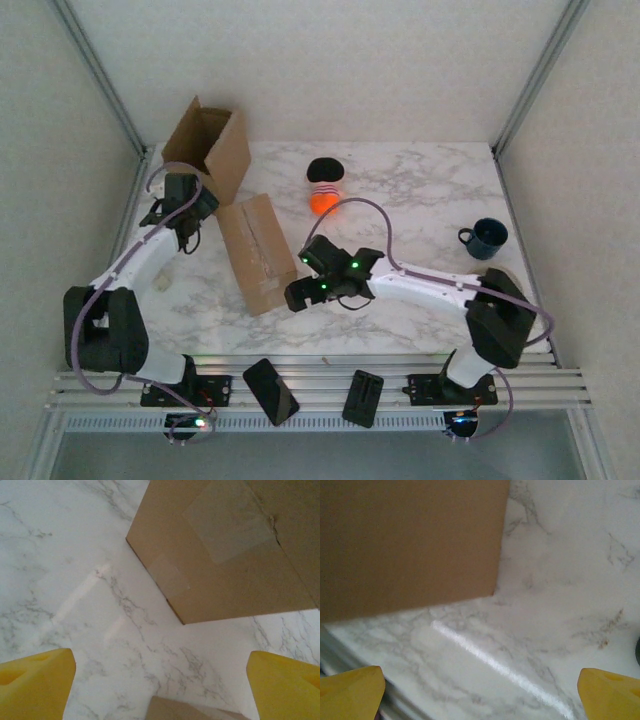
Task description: Unpack the express box
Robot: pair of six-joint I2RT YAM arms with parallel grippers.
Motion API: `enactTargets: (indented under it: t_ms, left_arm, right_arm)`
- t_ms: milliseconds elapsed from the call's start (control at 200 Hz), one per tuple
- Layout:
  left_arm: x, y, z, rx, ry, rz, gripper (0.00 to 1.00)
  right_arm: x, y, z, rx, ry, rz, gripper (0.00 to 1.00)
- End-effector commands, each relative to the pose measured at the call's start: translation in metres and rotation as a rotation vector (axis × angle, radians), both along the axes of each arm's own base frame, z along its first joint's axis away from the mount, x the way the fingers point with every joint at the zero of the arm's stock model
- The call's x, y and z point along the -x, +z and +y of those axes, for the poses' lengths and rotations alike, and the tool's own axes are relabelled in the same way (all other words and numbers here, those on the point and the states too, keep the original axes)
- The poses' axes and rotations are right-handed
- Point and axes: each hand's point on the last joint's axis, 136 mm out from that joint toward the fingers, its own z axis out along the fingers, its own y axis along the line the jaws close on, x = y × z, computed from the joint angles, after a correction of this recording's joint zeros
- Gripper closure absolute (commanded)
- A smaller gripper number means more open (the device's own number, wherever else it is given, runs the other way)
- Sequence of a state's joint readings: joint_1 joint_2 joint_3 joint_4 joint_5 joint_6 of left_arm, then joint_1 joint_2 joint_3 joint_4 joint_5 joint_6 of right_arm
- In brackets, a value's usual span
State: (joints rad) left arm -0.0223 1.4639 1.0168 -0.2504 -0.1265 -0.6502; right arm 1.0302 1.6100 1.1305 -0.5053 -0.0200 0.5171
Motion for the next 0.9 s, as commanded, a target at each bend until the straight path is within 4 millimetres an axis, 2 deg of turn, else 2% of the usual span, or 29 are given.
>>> enactTargets:
  t_ms: [0,115,250,576,896]
  left_arm:
    - [-0.012,-0.011,0.002,-0.012,-0.013,-0.012,0.12]
    - [-0.018,-0.028,-0.007,0.008,-0.062,0.002,0.12]
    - [-0.02,-0.038,-0.02,0.019,-0.112,0.019,0.12]
    - [-0.004,-0.042,-0.062,0.031,-0.205,0.038,0.13]
    - [0.009,-0.046,-0.103,0.048,-0.275,0.053,0.13]
  right_arm:
    - [-0.022,0.012,0.013,-0.024,-0.054,-0.064,0.01]
    - [-0.032,0.012,0.012,-0.018,-0.087,-0.075,0.01]
    - [-0.044,0.013,0.003,-0.025,-0.129,-0.078,0.01]
    - [-0.071,0.02,-0.023,-0.048,-0.205,-0.083,0.01]
    - [-0.075,0.033,-0.046,-0.058,-0.252,-0.11,0.01]
